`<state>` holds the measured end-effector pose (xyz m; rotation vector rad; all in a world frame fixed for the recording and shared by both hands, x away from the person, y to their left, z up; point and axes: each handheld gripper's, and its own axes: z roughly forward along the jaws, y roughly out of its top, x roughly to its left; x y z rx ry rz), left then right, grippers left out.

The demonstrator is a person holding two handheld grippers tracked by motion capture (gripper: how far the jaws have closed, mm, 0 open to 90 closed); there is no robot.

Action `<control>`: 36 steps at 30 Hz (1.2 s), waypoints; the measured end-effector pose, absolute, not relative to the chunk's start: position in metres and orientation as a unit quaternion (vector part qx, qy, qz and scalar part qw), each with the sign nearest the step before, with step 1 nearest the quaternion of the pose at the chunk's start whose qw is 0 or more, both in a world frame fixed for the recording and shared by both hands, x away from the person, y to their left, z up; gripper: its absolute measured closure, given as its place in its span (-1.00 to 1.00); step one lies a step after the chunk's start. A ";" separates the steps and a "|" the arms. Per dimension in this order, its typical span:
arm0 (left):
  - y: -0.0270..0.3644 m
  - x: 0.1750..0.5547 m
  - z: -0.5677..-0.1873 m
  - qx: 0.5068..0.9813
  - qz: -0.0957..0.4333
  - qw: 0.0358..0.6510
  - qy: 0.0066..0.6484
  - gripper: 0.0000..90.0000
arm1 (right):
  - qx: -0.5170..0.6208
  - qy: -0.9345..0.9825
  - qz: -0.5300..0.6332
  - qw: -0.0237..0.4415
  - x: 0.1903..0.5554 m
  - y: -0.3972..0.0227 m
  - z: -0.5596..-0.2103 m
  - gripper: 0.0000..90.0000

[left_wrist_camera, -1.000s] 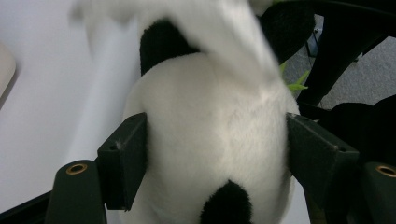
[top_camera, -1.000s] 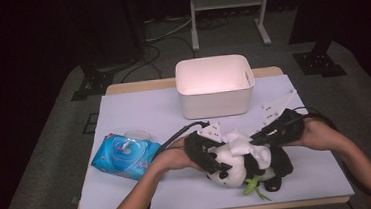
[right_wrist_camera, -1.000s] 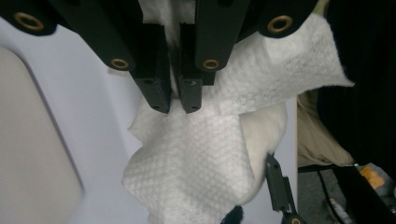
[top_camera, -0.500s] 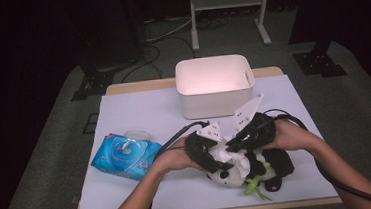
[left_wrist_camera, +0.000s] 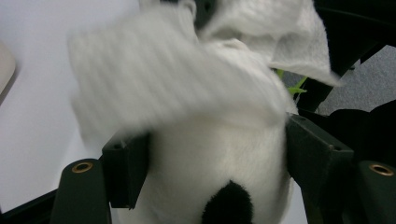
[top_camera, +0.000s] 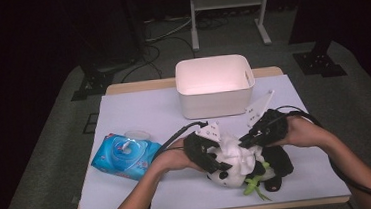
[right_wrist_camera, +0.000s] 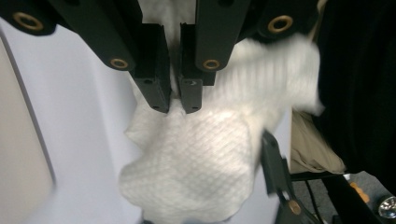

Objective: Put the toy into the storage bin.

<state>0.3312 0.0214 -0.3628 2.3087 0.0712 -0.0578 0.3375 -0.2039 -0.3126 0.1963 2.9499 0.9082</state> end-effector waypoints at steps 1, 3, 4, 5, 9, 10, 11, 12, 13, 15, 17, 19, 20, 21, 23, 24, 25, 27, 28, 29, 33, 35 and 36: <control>0.022 0.331 -0.363 0.914 -0.024 0.404 0.028 -0.36 | 0.067 0.953 0.295 0.026 0.338 -0.208 -0.312 0.83; 0.023 0.331 -0.363 0.913 -0.028 0.405 0.028 -0.36 | 0.077 0.951 0.299 0.031 0.339 -0.217 -0.309 0.83; 0.023 0.332 -0.363 0.913 -0.030 0.405 0.029 -0.36 | 0.083 0.949 0.301 0.033 0.339 -0.222 -0.308 0.83; 0.023 0.332 -0.363 0.913 -0.031 0.405 0.030 -0.36 | 0.088 0.948 0.302 0.039 0.340 -0.227 -0.307 0.83; 0.023 0.331 -0.363 0.913 -0.030 0.405 0.028 -0.37 | 0.105 0.945 0.307 0.036 0.340 -0.239 -0.310 0.83; 0.022 0.331 -0.362 0.914 -0.029 0.403 0.027 -0.38 | 0.102 0.946 0.306 0.038 0.338 -0.239 -0.311 0.83; 0.022 0.331 -0.362 0.915 -0.031 0.402 0.029 -0.40 | 0.101 0.946 0.306 0.039 0.337 -0.239 -0.312 0.84; 0.022 0.331 -0.361 0.915 -0.033 0.401 0.031 -0.44 | 0.100 0.945 0.310 0.039 0.335 -0.238 -0.312 0.85; 0.021 0.331 -0.360 0.915 -0.034 0.401 0.034 -0.48 | 0.099 0.944 0.311 0.037 0.334 -0.237 -0.314 0.85; 0.020 0.333 -0.360 0.915 -0.044 0.400 0.040 -0.59 | 0.100 0.944 0.312 0.033 0.333 -0.237 -0.316 0.85; 0.018 0.335 -0.360 0.917 -0.045 0.393 0.046 -0.68 | 0.096 0.943 0.316 0.031 0.333 -0.238 -0.318 0.85; 0.014 0.337 -0.363 0.920 -0.056 0.385 0.054 -0.78 | 0.096 0.943 0.318 0.028 0.330 -0.237 -0.319 0.86; 0.012 0.338 -0.364 0.921 -0.060 0.381 0.051 -0.80 | 0.093 0.943 0.317 0.026 0.328 -0.236 -0.319 0.86; 0.010 0.338 -0.365 0.922 -0.063 0.379 0.051 -0.82 | 0.091 0.944 0.316 0.025 0.326 -0.235 -0.320 0.86; 0.006 0.338 -0.367 0.924 -0.070 0.373 0.048 -0.87 | 0.085 0.945 0.313 0.026 0.322 -0.232 -0.320 0.86; 0.004 0.337 -0.368 0.924 -0.074 0.372 0.048 -0.88 | 0.084 0.946 0.312 0.025 0.321 -0.232 -0.321 0.86; 0.003 0.338 -0.369 0.924 -0.078 0.370 0.046 -0.88 | 0.082 0.946 0.312 0.023 0.321 -0.232 -0.321 0.86; 0.000 0.337 -0.370 0.926 -0.082 0.367 0.046 -0.91 | 0.082 0.946 0.314 0.019 0.320 -0.232 -0.322 0.86; -0.002 0.337 -0.371 0.927 -0.083 0.363 0.044 -0.92 | 0.083 0.945 0.315 0.017 0.320 -0.232 -0.322 0.86; -0.005 0.338 -0.372 0.928 -0.084 0.360 0.043 -0.94 | 0.085 0.945 0.315 0.016 0.319 -0.232 -0.322 0.86; -0.011 0.339 -0.373 0.930 -0.086 0.356 0.038 -0.92 | 0.082 0.944 0.318 0.021 0.320 -0.234 -0.322 0.86; -0.010 0.340 -0.370 0.931 -0.075 0.357 0.030 -0.68 | 0.085 0.944 0.319 0.023 0.321 -0.235 -0.321 0.86; -0.009 0.340 -0.369 0.931 -0.068 0.359 0.026 -0.50 | 0.086 0.943 0.321 0.026 0.322 -0.237 -0.320 0.86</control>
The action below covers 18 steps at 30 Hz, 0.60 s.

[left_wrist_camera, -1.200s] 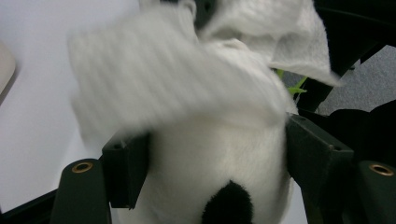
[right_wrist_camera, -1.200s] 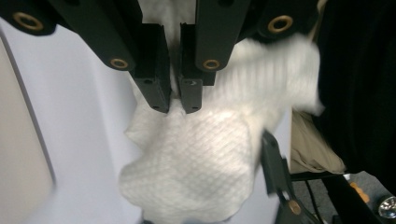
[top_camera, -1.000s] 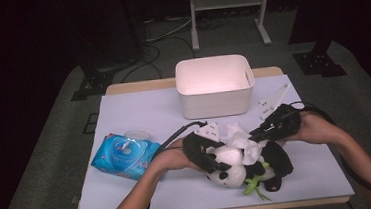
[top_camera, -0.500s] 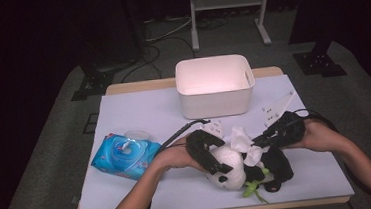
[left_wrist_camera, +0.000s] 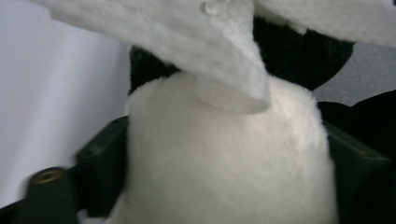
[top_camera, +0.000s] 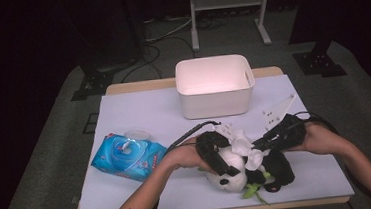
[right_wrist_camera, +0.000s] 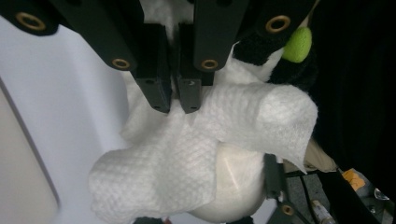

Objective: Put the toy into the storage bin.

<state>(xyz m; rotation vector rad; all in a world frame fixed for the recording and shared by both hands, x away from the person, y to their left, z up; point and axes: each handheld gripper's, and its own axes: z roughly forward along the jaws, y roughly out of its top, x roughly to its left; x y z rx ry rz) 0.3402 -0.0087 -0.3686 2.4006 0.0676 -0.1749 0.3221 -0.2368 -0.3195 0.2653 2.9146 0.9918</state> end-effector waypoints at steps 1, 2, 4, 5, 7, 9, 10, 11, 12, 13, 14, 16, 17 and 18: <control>-0.008 0.341 -0.366 0.932 -0.065 0.357 0.024 -0.45 | 0.086 0.942 0.323 0.029 0.323 -0.238 -0.318 0.86; -0.007 0.342 -0.363 0.933 -0.056 0.356 0.016 -0.39 | 0.089 0.941 0.326 0.029 0.325 -0.239 -0.316 0.85; -0.005 0.343 -0.358 0.933 -0.036 0.357 0.007 -0.30 | 0.090 0.939 0.330 0.030 0.329 -0.240 -0.312 0.85; -0.004 0.344 -0.356 0.933 -0.028 0.359 0.002 -0.30 | 0.088 0.939 0.332 0.032 0.332 -0.241 -0.309 0.85; -0.003 0.347 -0.352 0.932 -0.002 0.363 -0.006 -0.30 | 0.088 0.939 0.330 0.040 0.336 -0.240 -0.304 0.85; -0.001 0.352 -0.349 0.930 0.014 0.367 -0.011 -0.30 | 0.091 0.938 0.331 0.046 0.340 -0.238 -0.297 0.85; 0.000 0.356 -0.346 0.930 0.022 0.365 -0.016 -0.30 | 0.090 0.939 0.329 0.050 0.343 -0.238 -0.295 0.85; 0.001 0.359 -0.345 0.930 0.027 0.365 -0.023 -0.30 | 0.094 0.938 0.328 0.052 0.346 -0.237 -0.292 0.85; 0.002 0.362 -0.344 0.930 0.029 0.366 -0.026 -0.31 | 0.094 0.939 0.328 0.051 0.350 -0.236 -0.290 0.85; 0.003 0.365 -0.343 0.930 0.031 0.366 -0.026 -0.32 | 0.095 0.940 0.325 0.052 0.353 -0.235 -0.289 0.85; 0.003 0.369 -0.344 0.930 0.031 0.366 -0.027 -0.32 | 0.097 0.940 0.323 0.054 0.354 -0.234 -0.288 0.85; 0.002 0.371 -0.348 0.930 0.024 0.365 -0.021 -0.35 | 0.100 0.942 0.316 0.053 0.358 -0.231 -0.289 0.85; 0.002 0.371 -0.351 0.931 0.020 0.365 -0.016 -0.38 | 0.100 0.944 0.310 0.052 0.360 -0.230 -0.292 0.85; 0.002 0.370 -0.354 0.931 0.015 0.365 -0.009 -0.44 | 0.101 0.945 0.308 0.051 0.360 -0.229 -0.295 0.85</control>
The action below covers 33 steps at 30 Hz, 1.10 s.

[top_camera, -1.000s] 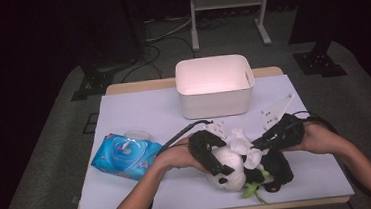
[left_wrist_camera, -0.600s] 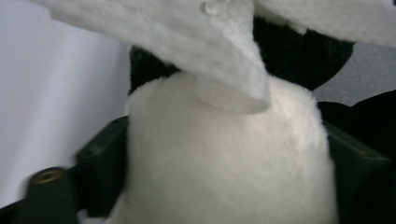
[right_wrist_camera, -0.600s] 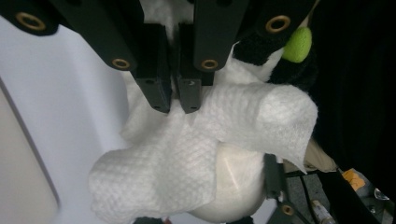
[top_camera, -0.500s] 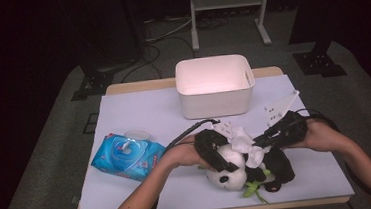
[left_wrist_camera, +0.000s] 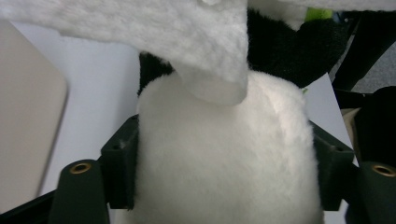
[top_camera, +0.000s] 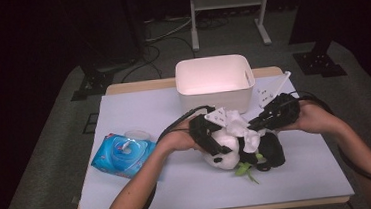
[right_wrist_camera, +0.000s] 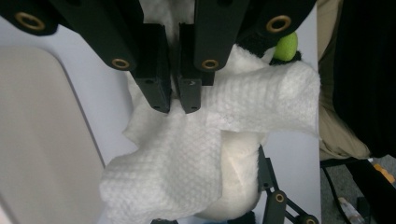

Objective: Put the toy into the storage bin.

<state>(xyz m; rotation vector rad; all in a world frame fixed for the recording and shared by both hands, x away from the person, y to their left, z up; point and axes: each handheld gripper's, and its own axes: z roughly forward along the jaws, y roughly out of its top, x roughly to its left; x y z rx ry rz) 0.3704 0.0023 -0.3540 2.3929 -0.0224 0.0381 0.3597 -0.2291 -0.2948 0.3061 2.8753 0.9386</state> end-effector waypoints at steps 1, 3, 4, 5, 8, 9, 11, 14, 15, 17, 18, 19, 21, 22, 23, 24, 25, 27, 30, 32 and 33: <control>0.003 0.370 -0.358 0.932 0.004 0.364 0.001 -0.52 | 0.100 0.945 0.308 0.048 0.359 -0.229 -0.297 0.85; 0.004 0.367 -0.364 0.930 -0.002 0.367 0.011 -0.63 | 0.101 0.946 0.306 0.044 0.357 -0.227 -0.305 0.85; 0.006 0.365 -0.366 0.928 -0.010 0.372 0.015 -0.69 | 0.100 0.946 0.305 0.042 0.355 -0.226 -0.308 0.85; 0.009 0.364 -0.366 0.925 -0.015 0.380 0.014 -0.73 | 0.101 0.944 0.312 0.036 0.353 -0.225 -0.310 0.85; 0.019 0.361 -0.367 0.918 -0.023 0.396 0.025 -0.74 | 0.102 0.941 0.322 0.037 0.346 -0.227 -0.312 0.85; 0.020 0.359 -0.366 0.918 -0.023 0.395 0.023 -0.74 | 0.101 0.940 0.323 0.036 0.343 -0.226 -0.313 0.85; 0.022 0.355 -0.363 0.918 -0.026 0.395 0.023 -0.75 | 0.097 0.940 0.324 0.035 0.337 -0.225 -0.314 0.85; 0.029 0.353 -0.356 0.915 -0.029 0.400 0.033 -0.75 | 0.086 0.944 0.316 0.036 0.327 -0.222 -0.314 0.85; 0.031 0.353 -0.355 0.915 -0.026 0.400 0.036 -0.75 | 0.083 0.945 0.313 0.035 0.325 -0.222 -0.313 0.85; 0.033 0.352 -0.356 0.917 -0.035 0.394 0.045 -0.75 | 0.080 0.946 0.311 0.036 0.322 -0.221 -0.313 0.85; 0.032 0.350 -0.360 0.919 -0.044 0.390 0.046 -0.73 | 0.077 0.947 0.310 0.031 0.321 -0.220 -0.313 0.85; 0.032 0.349 -0.363 0.920 -0.051 0.387 0.044 -0.66 | 0.071 0.948 0.308 0.027 0.320 -0.219 -0.312 0.85; 0.029 0.345 -0.370 0.920 -0.054 0.387 0.039 -0.64 | 0.060 0.952 0.298 0.028 0.316 -0.213 -0.311 0.85; 0.029 0.344 -0.371 0.919 -0.056 0.388 0.037 -0.64 | 0.054 0.954 0.294 0.031 0.314 -0.210 -0.309 0.85; 0.028 0.342 -0.371 0.918 -0.055 0.390 0.038 -0.63 | 0.049 0.955 0.292 0.034 0.313 -0.208 -0.308 0.85; 0.028 0.341 -0.371 0.919 -0.053 0.390 0.037 -0.63 | 0.043 0.955 0.290 0.035 0.312 -0.203 -0.307 0.85; 0.028 0.340 -0.370 0.921 -0.051 0.385 0.034 -0.62 | 0.039 0.956 0.288 0.037 0.313 -0.200 -0.307 0.85; 0.027 0.337 -0.369 0.924 -0.049 0.377 0.029 -0.60 | 0.035 0.957 0.287 0.037 0.316 -0.192 -0.307 0.84; 0.027 0.336 -0.369 0.927 -0.046 0.371 0.028 -0.60 | 0.032 0.958 0.283 0.030 0.321 -0.184 -0.312 0.84; 0.029 0.336 -0.370 0.925 -0.048 0.377 0.032 -0.60 | 0.034 0.957 0.285 0.029 0.322 -0.186 -0.312 0.84; 0.029 0.335 -0.370 0.923 -0.050 0.379 0.033 -0.60 | 0.037 0.957 0.286 0.029 0.322 -0.189 -0.311 0.84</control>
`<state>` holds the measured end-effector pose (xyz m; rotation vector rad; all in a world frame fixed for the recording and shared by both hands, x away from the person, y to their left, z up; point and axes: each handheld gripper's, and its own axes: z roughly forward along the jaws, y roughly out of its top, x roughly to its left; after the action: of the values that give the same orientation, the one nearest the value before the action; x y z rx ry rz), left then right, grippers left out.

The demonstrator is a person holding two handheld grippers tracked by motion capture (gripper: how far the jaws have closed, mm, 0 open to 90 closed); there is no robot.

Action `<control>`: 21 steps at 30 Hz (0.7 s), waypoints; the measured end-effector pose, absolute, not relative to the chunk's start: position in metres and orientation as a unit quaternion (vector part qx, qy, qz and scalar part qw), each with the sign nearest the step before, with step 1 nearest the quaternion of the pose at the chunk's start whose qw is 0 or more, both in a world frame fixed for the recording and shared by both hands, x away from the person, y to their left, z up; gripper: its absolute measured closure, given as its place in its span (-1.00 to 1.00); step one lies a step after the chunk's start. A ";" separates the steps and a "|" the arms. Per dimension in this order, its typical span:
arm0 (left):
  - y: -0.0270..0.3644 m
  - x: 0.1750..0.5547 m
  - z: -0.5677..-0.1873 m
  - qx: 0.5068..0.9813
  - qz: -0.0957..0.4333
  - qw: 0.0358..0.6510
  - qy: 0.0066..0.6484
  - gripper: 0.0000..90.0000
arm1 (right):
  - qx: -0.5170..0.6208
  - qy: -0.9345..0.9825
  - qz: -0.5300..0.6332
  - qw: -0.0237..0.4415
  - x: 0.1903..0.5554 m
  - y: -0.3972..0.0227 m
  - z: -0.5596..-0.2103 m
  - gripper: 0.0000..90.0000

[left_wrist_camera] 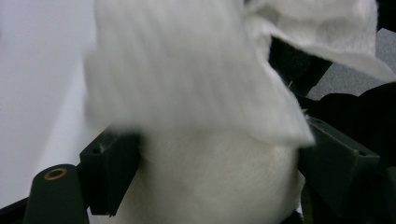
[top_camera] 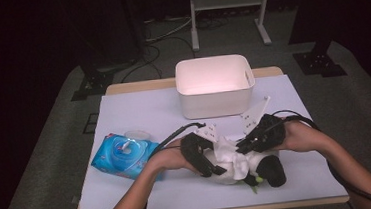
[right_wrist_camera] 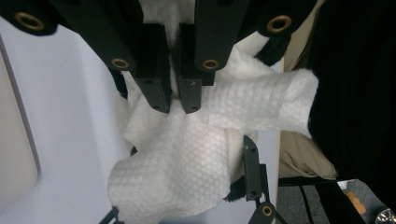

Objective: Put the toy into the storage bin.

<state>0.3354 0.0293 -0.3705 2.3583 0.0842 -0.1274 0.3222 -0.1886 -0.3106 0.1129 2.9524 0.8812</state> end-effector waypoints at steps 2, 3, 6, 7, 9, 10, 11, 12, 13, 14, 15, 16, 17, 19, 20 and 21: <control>0.030 0.334 -0.371 0.922 -0.050 0.383 0.032 -0.60 | 0.047 0.956 0.288 0.034 0.322 -0.200 -0.307 0.84; 0.030 0.334 -0.371 0.922 -0.051 0.383 0.032 -0.60 | 0.054 0.955 0.288 0.037 0.322 -0.207 -0.305 0.84; 0.029 0.332 -0.370 0.922 -0.050 0.382 0.032 -0.60 | 0.076 0.951 0.298 0.043 0.322 -0.226 -0.301 0.84; 0.028 0.332 -0.369 0.921 -0.053 0.385 0.033 -0.61 | 0.084 0.949 0.299 0.044 0.321 -0.232 -0.302 0.84; 0.025 0.332 -0.367 0.923 -0.054 0.379 0.030 -0.65 | 0.088 0.949 0.300 0.041 0.320 -0.235 -0.306 0.84; 0.023 0.332 -0.366 0.924 -0.053 0.377 0.032 -0.71 | 0.087 0.950 0.299 0.042 0.319 -0.234 -0.309 0.84; 0.019 0.334 -0.364 0.925 -0.052 0.374 0.033 -0.76 | 0.086 0.950 0.297 0.040 0.319 -0.234 -0.311 0.84; 0.019 0.334 -0.364 0.925 -0.052 0.374 0.033 -0.79 | 0.086 0.950 0.297 0.040 0.319 -0.234 -0.311 0.84; 0.014 0.335 -0.364 0.927 -0.051 0.369 0.036 -0.81 | 0.082 0.950 0.300 0.036 0.318 -0.231 -0.313 0.85; 0.011 0.337 -0.364 0.929 -0.054 0.364 0.037 -0.83 | 0.082 0.950 0.300 0.035 0.317 -0.231 -0.314 0.85; 0.009 0.338 -0.365 0.929 -0.060 0.362 0.041 -0.85 | 0.080 0.950 0.301 0.035 0.317 -0.230 -0.315 0.85; 0.006 0.339 -0.366 0.930 -0.063 0.360 0.043 -0.88 | 0.078 0.950 0.300 0.035 0.317 -0.230 -0.316 0.85; 0.003 0.341 -0.368 0.931 -0.068 0.357 0.045 -0.90 | 0.078 0.950 0.300 0.032 0.317 -0.231 -0.317 0.85; -0.002 0.343 -0.372 0.932 -0.075 0.351 0.045 -0.94 | 0.079 0.949 0.304 0.028 0.316 -0.232 -0.319 0.85; -0.004 0.344 -0.373 0.933 -0.076 0.349 0.044 -0.95 | 0.079 0.949 0.305 0.028 0.316 -0.232 -0.319 0.85; -0.007 0.345 -0.375 0.933 -0.080 0.347 0.045 -0.97 | 0.078 0.949 0.303 0.028 0.316 -0.233 -0.320 0.85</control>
<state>0.3447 -0.0071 -0.3753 2.4214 0.1167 -0.2084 0.3159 -0.2330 -0.3203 0.2422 2.9310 0.9347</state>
